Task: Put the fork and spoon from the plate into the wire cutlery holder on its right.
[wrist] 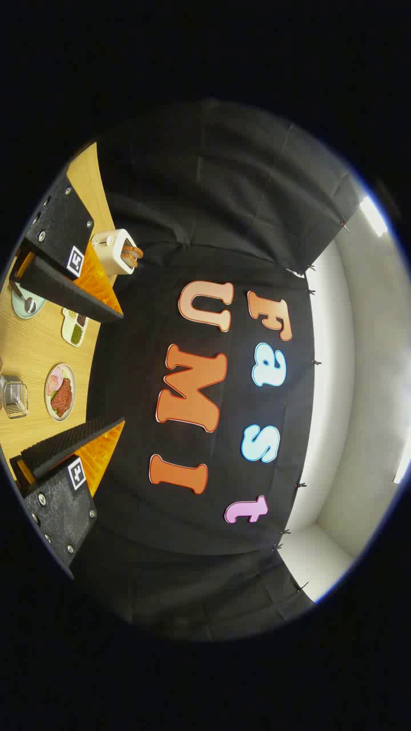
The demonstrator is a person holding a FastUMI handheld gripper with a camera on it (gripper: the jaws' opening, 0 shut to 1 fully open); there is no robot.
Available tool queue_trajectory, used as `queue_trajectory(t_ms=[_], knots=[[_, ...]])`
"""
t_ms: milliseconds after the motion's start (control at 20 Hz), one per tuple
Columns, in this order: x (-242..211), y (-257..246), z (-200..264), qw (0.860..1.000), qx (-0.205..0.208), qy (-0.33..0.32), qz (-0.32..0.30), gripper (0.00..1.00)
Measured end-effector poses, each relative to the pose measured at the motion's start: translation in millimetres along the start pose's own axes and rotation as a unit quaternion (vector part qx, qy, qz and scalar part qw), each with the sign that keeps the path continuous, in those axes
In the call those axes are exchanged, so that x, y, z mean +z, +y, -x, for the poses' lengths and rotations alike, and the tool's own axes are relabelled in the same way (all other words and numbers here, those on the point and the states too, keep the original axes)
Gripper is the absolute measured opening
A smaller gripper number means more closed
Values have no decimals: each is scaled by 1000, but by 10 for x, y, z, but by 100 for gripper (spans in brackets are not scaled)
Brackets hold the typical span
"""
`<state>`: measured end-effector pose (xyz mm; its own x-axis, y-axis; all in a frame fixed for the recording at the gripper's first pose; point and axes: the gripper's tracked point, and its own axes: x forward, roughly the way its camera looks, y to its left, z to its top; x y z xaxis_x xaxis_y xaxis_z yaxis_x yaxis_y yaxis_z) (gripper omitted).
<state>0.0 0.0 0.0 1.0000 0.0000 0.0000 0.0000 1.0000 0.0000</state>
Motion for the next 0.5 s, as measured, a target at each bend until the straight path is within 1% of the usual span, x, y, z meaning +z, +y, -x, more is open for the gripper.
queue_trajectory(t_ms=[500], knots=[[-52, 51, -57, 1000, 7, 5, -2, 98]])
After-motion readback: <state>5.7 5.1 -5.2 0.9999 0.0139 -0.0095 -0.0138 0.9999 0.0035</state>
